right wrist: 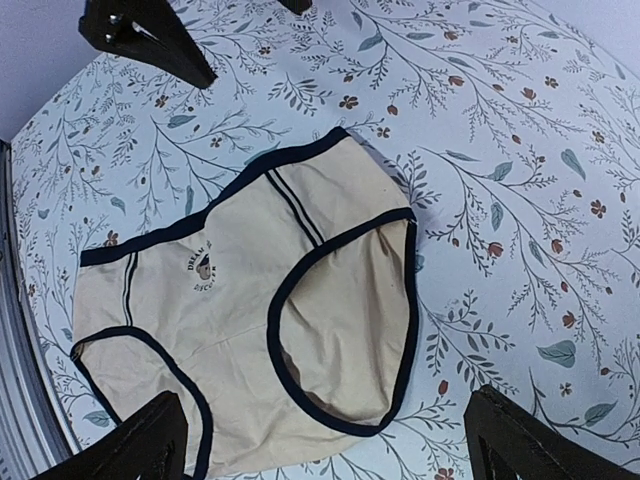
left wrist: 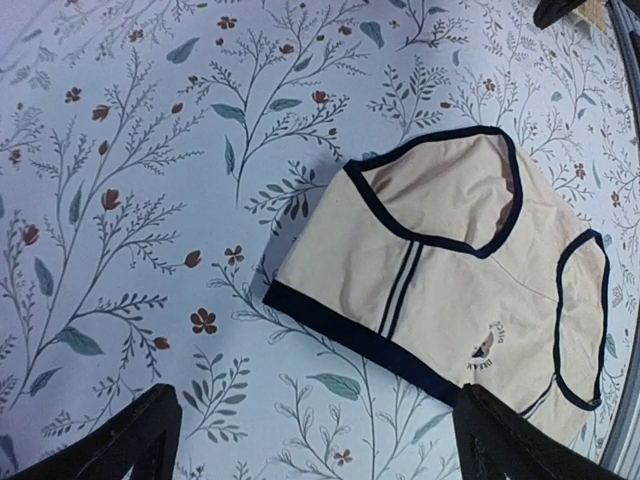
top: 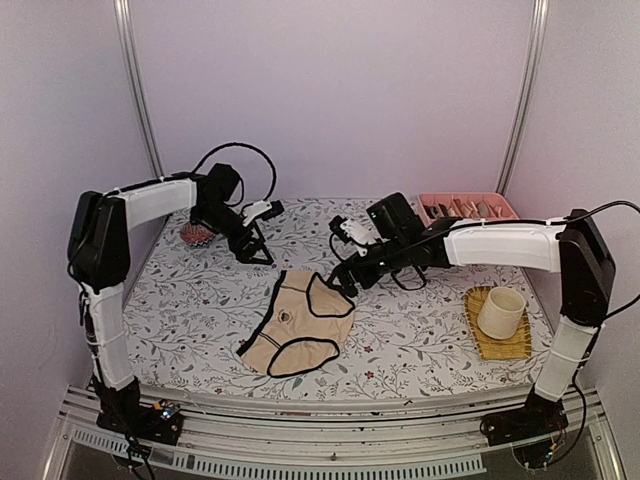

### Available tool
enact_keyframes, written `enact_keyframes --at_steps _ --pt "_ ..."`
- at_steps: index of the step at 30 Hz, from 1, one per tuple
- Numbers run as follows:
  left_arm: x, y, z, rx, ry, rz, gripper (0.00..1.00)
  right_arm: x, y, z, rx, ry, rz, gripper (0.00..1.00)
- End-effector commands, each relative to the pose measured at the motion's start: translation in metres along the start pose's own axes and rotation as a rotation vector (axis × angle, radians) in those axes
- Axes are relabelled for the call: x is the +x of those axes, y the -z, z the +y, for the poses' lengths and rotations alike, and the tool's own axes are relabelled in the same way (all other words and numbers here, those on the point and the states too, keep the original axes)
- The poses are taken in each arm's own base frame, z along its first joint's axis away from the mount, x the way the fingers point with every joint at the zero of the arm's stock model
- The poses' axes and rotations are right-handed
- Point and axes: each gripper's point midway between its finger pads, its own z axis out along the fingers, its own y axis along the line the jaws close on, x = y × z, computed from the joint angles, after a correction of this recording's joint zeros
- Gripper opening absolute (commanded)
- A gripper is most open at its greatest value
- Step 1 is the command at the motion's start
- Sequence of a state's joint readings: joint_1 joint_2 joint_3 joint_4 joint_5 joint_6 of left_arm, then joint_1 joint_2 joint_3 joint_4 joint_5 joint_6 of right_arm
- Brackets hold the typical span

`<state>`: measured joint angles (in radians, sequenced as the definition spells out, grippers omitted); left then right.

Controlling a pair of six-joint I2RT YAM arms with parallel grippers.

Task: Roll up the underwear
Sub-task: Smooth out the underwear at the center of the board, then pick up the underwear from the center of the board.

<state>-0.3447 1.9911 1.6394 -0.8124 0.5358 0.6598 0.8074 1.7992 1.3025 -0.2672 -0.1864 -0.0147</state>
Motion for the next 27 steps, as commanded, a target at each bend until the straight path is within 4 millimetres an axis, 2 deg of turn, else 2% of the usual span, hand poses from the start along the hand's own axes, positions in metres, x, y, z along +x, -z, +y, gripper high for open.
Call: enact_keyframes --at_steps 1,5,11,16,18,22,24,27 --pt "0.006 -0.037 0.001 0.154 -0.019 0.027 0.94 -0.008 -0.018 -0.013 0.021 0.014 -0.019 0.99" --pt "0.006 -0.061 0.015 0.204 -0.044 0.038 0.82 0.002 -0.022 -0.011 -0.003 0.004 -0.021 0.99" --pt "0.010 -0.091 0.027 0.224 -0.089 0.060 0.79 0.019 -0.027 -0.005 -0.047 -0.017 -0.006 1.00" --pt "0.020 -0.113 0.019 0.248 -0.133 0.106 0.73 0.018 -0.023 -0.003 -0.052 -0.011 -0.007 0.99" --pt "0.025 -0.118 0.011 0.275 -0.158 0.125 0.68 0.017 -0.021 -0.003 -0.050 -0.008 -0.014 1.00" --pt "0.037 -0.126 -0.002 0.324 -0.178 0.174 0.63 0.013 -0.015 -0.003 -0.039 -0.005 -0.029 1.00" --pt "0.045 -0.131 -0.005 0.335 -0.182 0.202 0.55 0.011 -0.013 -0.004 -0.031 -0.006 -0.033 1.00" --pt "0.053 -0.138 -0.008 0.345 -0.183 0.235 0.31 0.009 -0.010 -0.006 -0.021 -0.005 -0.041 1.00"
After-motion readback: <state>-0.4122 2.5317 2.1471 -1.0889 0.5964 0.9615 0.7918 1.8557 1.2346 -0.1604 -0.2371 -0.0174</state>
